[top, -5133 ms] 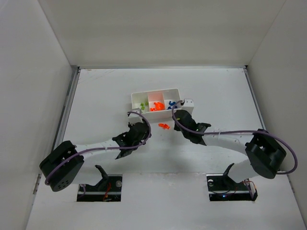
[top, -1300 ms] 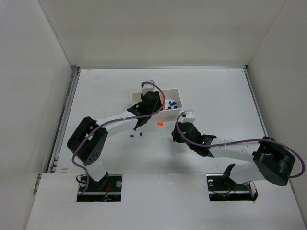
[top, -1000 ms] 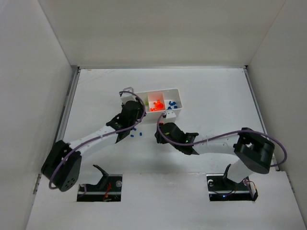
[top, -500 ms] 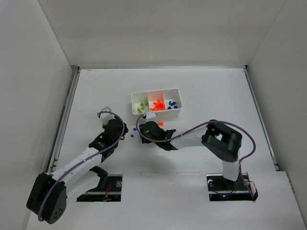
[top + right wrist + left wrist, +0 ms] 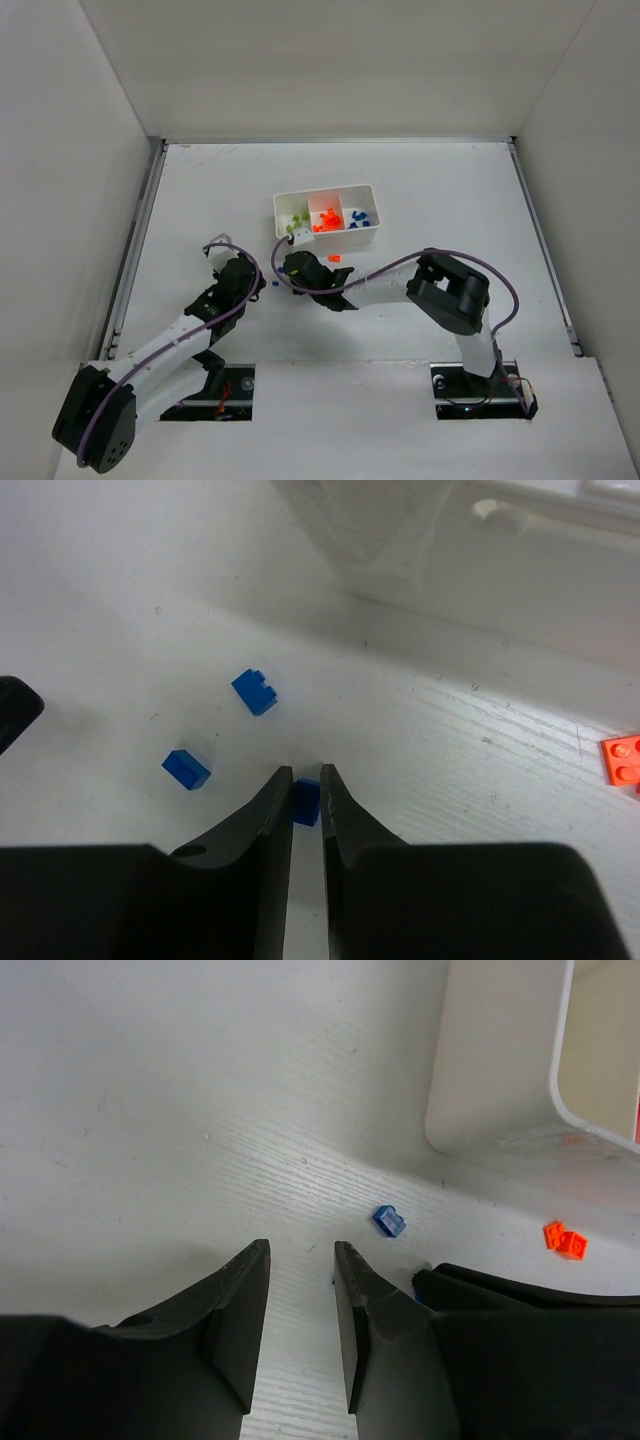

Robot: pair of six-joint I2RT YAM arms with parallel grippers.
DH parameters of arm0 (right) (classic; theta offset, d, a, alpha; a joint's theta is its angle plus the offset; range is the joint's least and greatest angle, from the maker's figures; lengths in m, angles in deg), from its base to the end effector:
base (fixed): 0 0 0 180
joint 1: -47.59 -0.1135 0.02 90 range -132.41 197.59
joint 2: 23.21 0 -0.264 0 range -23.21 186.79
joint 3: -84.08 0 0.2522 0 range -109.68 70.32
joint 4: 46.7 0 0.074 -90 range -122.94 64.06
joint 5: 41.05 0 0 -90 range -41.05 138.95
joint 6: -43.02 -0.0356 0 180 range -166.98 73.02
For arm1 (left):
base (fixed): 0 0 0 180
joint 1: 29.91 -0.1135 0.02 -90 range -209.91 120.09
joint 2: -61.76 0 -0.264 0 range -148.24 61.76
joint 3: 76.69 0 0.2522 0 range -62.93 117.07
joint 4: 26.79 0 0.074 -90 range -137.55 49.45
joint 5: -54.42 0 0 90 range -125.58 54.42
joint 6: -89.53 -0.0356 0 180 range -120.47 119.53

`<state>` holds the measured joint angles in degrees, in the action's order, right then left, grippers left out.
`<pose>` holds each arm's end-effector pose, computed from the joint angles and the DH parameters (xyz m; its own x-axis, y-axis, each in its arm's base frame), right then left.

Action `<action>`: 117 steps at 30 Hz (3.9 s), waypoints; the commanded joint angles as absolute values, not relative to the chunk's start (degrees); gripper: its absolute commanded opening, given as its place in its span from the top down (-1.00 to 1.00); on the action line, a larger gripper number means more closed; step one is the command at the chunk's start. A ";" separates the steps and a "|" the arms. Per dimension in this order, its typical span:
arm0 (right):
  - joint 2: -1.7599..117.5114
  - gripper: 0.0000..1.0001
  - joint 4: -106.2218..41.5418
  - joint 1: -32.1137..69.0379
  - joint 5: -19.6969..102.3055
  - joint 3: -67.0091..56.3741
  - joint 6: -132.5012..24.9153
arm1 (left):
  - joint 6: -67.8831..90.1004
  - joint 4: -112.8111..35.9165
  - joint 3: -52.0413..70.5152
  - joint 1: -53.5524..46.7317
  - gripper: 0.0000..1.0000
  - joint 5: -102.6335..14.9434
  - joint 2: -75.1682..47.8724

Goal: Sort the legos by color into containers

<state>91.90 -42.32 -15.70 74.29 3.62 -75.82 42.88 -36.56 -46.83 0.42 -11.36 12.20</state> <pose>0.2033 0.3701 0.1423 -0.5653 -0.1536 -0.8105 -0.4398 0.8873 0.1386 0.1618 -0.0777 0.1770 -0.4133 -0.4835 -0.7716 -0.1808 0.8741 -0.4509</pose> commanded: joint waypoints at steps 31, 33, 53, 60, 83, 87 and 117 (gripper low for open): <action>71.37 0.19 -43.22 9.23 71.18 7.12 -68.95 | 36.71 -22.71 -23.13 20.76 0.43 -6.05 -23.74; 70.14 0.13 -43.57 9.23 72.14 8.08 -68.51 | 36.53 -22.97 -21.63 21.11 0.43 -6.32 -25.95; 55.55 0.13 -45.50 6.24 72.76 24.61 -72.38 | 33.11 -25.34 -11.96 24.98 0.48 -5.35 -37.20; 53.44 0.09 -45.94 8.17 71.97 26.98 -73.17 | 31.96 -25.17 -9.41 24.01 0.46 -3.77 -40.98; 51.68 0.11 -46.73 10.90 70.13 29.09 -74.75 | 29.94 -24.65 -9.23 24.62 0.73 -2.89 -40.65; 50.27 0.13 -46.47 11.95 70.74 29.89 -75.72 | 29.59 -23.94 -11.07 26.03 0.75 -2.54 -32.92; 62.98 0.22 -47.96 -14.40 70.57 25.95 -76.34 | 30.99 -21.65 -18.53 6.35 0.37 -9.66 -16.22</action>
<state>57.83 -43.70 -10.56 71.34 31.55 -77.50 28.43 -22.31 -14.60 8.63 -9.15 -23.56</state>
